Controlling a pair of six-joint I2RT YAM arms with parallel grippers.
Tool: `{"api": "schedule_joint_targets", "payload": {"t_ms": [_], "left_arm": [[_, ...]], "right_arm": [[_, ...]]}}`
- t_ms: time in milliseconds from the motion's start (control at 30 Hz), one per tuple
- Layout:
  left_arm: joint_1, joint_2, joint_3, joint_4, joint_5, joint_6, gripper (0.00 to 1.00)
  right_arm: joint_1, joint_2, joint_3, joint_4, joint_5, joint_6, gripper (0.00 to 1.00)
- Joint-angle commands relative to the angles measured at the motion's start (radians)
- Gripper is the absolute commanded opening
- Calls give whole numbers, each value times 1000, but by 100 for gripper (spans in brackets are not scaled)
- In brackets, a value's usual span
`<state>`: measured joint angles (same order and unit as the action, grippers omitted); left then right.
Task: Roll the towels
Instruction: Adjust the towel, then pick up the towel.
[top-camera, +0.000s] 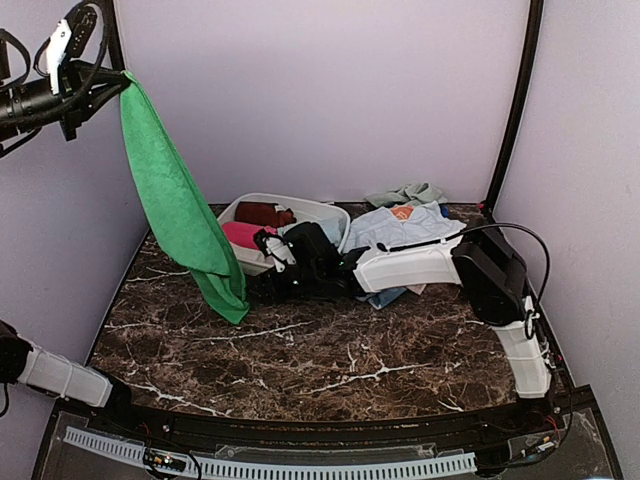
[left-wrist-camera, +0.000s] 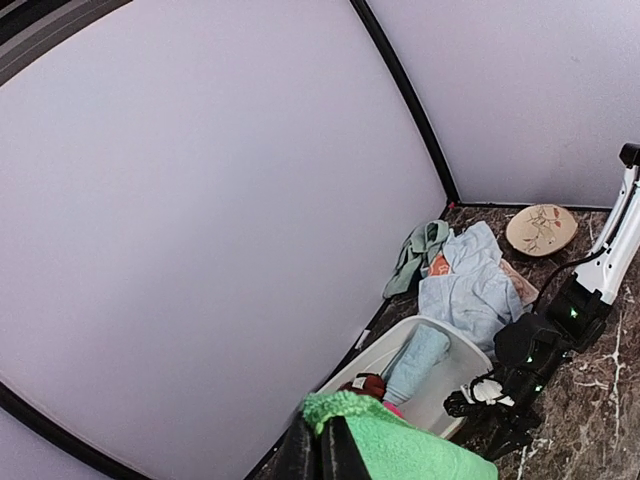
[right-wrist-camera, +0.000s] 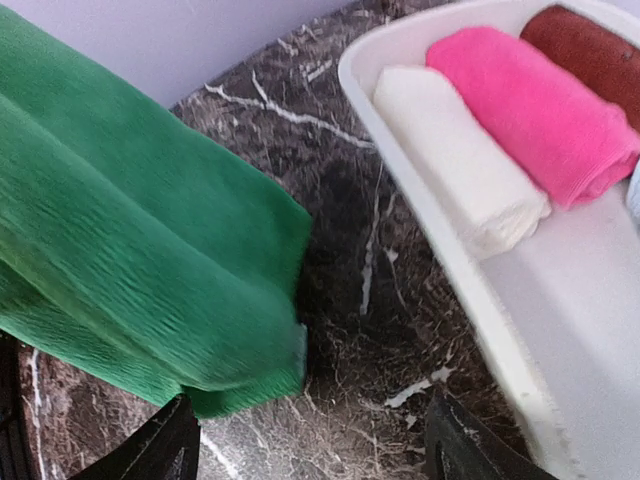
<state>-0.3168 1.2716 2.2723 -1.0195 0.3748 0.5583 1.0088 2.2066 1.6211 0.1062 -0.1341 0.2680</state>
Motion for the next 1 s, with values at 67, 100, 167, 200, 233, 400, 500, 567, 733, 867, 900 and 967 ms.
{"api": "schedule_joint_targets", "payload": {"t_ms": [67, 100, 167, 200, 233, 400, 500, 567, 733, 867, 900, 967], "left_arm": [[5, -23, -48, -25, -58, 59, 0], [5, -28, -60, -23, -62, 61, 0], [5, -37, -81, -16, -67, 68, 0], [5, -41, -88, -13, -68, 70, 0], [5, -43, -94, -12, -68, 71, 0], [4, -45, -101, -29, -66, 73, 0], [5, -50, -106, -34, -71, 76, 0], [4, -51, -105, -36, -72, 81, 0], [5, -54, -93, -34, -73, 76, 0], [5, -53, -73, -54, -66, 72, 0], [5, -53, -69, -58, -66, 71, 0], [5, -56, -65, -61, -66, 76, 0]], "right_arm": [[44, 122, 133, -57, -5, 25, 68], [48, 124, 129, -43, 0, 31, 66], [56, 117, 112, 1, 3, 46, 65], [59, 115, 106, 18, -4, 47, 67], [64, 110, 102, 36, -9, 43, 69], [89, 134, 125, 86, -61, 8, 75], [106, 142, 115, 158, -115, 5, 76], [119, 151, 118, 202, -109, -2, 77], [125, 294, 329, 97, -27, -9, 75], [123, 386, 434, 85, -5, -3, 71], [122, 399, 443, 86, -9, 0, 69], [120, 409, 429, 104, -37, 11, 64]]}}
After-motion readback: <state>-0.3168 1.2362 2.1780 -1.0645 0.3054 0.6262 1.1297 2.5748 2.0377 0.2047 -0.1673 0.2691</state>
